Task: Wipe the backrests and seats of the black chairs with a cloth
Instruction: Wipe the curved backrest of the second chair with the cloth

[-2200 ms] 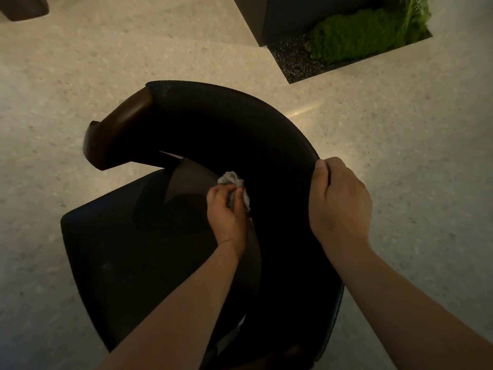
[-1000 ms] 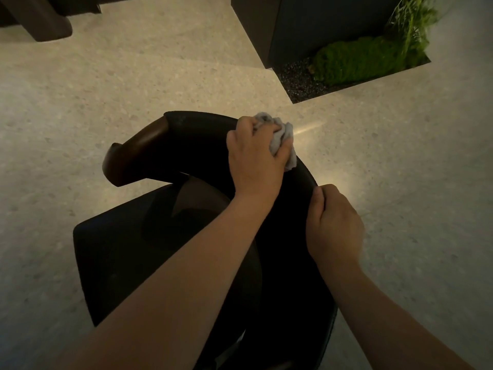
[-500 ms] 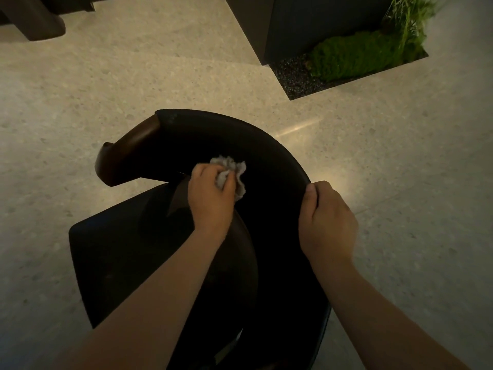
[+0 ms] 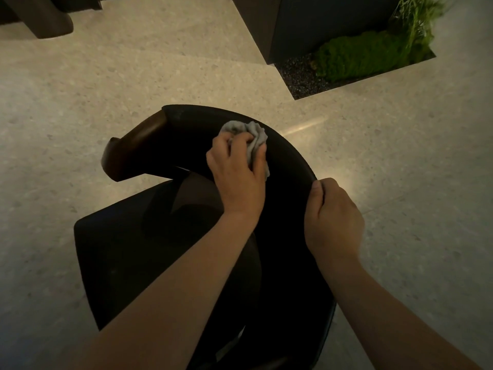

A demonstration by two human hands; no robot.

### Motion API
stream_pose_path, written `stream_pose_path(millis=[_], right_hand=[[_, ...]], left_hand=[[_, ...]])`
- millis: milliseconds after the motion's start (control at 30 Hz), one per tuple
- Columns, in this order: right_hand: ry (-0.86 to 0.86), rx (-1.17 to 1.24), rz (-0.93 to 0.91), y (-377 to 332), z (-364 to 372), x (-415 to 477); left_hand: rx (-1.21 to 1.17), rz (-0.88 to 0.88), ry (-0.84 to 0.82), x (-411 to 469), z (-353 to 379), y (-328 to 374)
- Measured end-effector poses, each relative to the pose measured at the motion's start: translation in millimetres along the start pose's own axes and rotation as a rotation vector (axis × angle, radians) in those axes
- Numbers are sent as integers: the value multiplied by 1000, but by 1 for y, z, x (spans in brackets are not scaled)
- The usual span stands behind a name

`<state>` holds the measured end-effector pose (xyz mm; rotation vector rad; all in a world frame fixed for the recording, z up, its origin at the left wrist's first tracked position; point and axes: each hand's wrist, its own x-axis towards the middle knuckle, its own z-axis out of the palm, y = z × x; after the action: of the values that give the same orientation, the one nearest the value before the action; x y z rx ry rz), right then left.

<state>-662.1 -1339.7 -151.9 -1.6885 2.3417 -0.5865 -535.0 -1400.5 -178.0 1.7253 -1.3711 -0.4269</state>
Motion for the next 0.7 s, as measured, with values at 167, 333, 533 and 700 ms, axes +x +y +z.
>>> stream_pose_path(millis=[167, 333, 533, 700], right_hand=[[-19, 3, 1, 0, -2, 0], [4, 14, -15, 1, -1, -1], [-3, 18, -21, 1, -1, -1], [19, 10, -27, 2, 0, -1]], left_hand=[[-31, 60, 31, -6, 5, -17], [-166, 14, 3, -20, 6, -31], [-264, -246, -142, -45, 1, -51], [-211, -312, -275, -48, -3, -69]])
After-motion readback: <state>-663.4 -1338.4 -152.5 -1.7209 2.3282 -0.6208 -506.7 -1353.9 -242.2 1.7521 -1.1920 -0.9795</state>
